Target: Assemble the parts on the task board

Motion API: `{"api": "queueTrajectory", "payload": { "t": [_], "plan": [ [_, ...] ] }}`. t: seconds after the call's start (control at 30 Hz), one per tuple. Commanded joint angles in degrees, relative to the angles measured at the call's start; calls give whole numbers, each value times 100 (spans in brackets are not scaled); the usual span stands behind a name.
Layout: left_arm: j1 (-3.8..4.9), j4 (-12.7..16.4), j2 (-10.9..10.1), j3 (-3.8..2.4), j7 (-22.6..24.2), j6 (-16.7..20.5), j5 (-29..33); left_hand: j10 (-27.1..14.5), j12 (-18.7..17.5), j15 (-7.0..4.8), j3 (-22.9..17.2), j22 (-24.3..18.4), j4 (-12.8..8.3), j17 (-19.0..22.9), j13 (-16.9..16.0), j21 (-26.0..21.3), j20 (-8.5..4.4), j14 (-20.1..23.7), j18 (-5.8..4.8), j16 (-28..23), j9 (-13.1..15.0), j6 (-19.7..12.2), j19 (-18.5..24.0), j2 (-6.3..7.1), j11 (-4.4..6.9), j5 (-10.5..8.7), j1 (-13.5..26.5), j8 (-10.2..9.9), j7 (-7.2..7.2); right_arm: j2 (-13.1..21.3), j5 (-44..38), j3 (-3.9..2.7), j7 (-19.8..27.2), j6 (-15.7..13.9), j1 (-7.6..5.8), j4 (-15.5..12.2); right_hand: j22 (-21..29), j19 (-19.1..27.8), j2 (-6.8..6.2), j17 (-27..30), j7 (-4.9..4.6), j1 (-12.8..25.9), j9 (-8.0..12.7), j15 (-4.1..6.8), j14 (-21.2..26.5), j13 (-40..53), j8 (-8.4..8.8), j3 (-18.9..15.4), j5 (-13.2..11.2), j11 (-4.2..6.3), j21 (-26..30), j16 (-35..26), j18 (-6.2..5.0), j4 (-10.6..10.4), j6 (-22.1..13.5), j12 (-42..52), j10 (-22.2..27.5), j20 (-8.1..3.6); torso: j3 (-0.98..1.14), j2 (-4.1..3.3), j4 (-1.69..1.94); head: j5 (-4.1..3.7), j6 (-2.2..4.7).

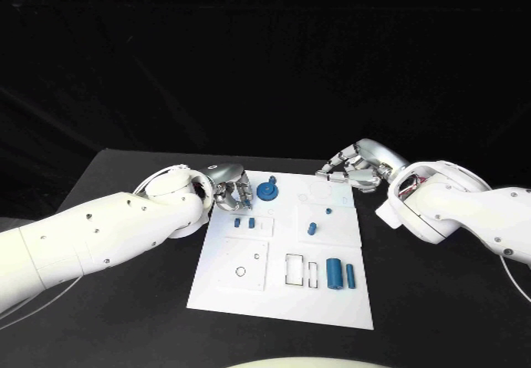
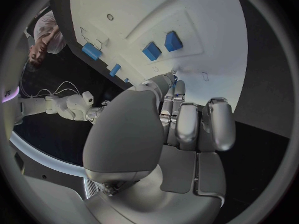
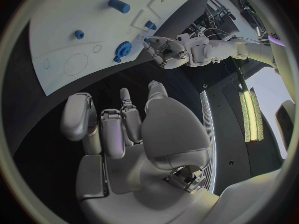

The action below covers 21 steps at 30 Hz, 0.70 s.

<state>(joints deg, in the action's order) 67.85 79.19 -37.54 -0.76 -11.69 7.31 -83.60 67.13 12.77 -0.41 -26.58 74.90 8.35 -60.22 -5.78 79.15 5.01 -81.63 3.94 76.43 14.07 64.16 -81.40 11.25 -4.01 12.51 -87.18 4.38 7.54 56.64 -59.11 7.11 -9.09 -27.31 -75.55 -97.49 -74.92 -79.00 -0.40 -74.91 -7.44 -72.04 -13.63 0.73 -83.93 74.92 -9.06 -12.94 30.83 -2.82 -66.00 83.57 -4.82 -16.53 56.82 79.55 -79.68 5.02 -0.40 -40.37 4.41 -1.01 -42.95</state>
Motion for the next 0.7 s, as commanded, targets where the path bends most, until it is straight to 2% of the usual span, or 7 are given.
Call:
{"api": "queueTrajectory", "payload": {
  "t": [0.03, 0.7],
  "plan": [
    [-3, -32, 43, -2, 6, -150, 1, 46, -20, 11, 1, 534, -41, 5, -1, -13, 8, -16, -59, -2, -7, 41, 9, -9, 13, -25, 56, -33, -14, -3, -21, 0, 43, 5, 4, -11, -189, 35, 7, -476, 3, -33, -8, 51, -343, 285, -33, -2, 30, 0, 29, -22, -33, 4, -10, 9, -8, -4, 1, -2, 0, -7, -3],
    [-12, -105, 137, 2, -114, -387, -37, 52, -39, 12, -4, 514, -42, 20, -2, -36, 10, -8, -53, -9, -15, 41, 28, -13, 15, -38, 68, -39, -17, 5, -21, 0, 41, 3, 4, -23, -189, 35, 7, -476, 3, -33, -8, 51, -343, 285, -33, -2, 30, 0, 29, -22, -33, 4, -10, 9, -8, -4, 0, 2, 2, -22, -23]
  ]
}}
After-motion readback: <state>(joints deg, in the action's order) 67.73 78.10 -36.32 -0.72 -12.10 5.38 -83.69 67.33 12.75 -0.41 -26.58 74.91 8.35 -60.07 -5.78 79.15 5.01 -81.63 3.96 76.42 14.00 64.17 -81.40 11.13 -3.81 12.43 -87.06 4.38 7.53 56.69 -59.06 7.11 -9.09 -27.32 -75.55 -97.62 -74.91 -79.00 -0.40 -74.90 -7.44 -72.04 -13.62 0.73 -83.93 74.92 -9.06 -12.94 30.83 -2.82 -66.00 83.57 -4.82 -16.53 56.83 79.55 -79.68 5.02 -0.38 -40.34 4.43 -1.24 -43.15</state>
